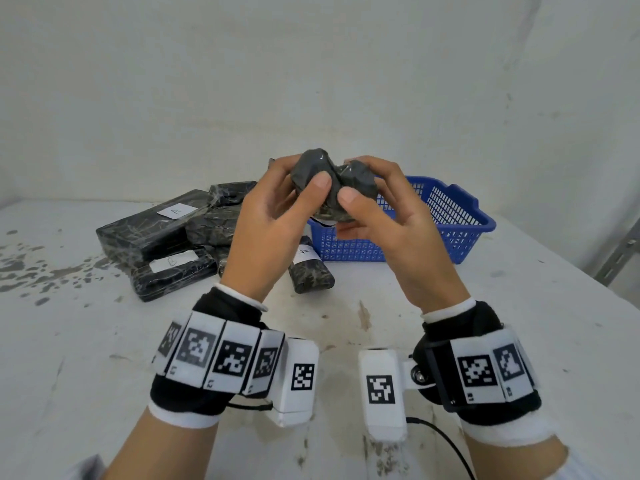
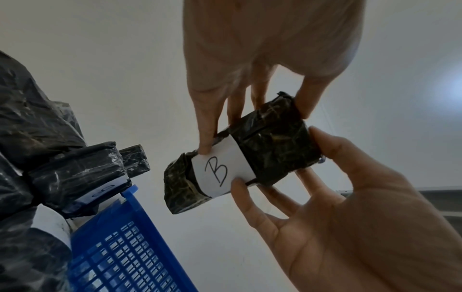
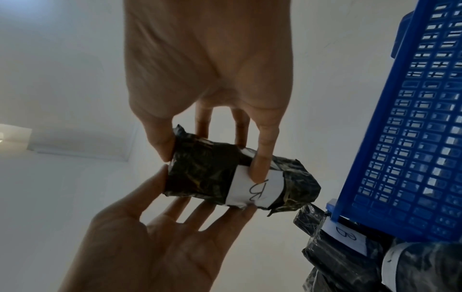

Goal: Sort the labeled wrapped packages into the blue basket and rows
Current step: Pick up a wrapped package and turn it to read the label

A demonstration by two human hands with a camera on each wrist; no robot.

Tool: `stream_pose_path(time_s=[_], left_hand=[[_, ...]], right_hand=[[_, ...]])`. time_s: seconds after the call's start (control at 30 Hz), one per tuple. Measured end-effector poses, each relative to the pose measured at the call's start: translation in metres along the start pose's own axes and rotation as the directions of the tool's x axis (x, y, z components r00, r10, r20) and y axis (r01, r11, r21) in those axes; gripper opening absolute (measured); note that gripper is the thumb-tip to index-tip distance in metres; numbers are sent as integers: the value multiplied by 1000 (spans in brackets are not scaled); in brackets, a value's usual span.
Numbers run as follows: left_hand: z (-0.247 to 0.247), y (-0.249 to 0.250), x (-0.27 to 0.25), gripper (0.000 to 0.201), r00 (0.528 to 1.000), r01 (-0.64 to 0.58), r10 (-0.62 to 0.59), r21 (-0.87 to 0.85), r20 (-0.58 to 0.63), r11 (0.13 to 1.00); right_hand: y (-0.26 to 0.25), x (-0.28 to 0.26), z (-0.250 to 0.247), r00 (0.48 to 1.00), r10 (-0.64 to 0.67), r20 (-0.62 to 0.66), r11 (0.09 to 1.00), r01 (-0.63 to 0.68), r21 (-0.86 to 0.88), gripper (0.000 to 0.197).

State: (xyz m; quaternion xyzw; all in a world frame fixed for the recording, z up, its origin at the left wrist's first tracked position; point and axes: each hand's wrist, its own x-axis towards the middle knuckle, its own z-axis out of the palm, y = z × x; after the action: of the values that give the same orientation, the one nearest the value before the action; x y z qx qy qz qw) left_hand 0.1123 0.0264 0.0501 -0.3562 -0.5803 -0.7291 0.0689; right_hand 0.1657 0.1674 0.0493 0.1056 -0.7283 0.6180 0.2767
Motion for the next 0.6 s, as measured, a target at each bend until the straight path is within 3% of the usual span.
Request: stream_pose_path(time_s=[0.3, 0.4, 0.5, 0.6], left_hand=[[0, 0, 2, 33, 1000, -18, 18, 25, -23, 1000], [-2, -6, 3, 44, 999, 3, 4, 126, -51, 992], [-8, -17, 7, 63, 985, 142, -103, 312, -139, 940], [-8, -19, 6, 74, 945, 302, -271, 175, -183, 937]], right_hand=[[1, -1, 0, 1000, -10, 11, 1000, 10, 0, 16], [0, 1, 1, 998, 12, -57, 994, -5, 110, 7], [-2, 2, -1, 989, 92, -116, 949, -52, 313, 13], [-2, 2, -7, 986, 127, -104, 890, -67, 451, 21]])
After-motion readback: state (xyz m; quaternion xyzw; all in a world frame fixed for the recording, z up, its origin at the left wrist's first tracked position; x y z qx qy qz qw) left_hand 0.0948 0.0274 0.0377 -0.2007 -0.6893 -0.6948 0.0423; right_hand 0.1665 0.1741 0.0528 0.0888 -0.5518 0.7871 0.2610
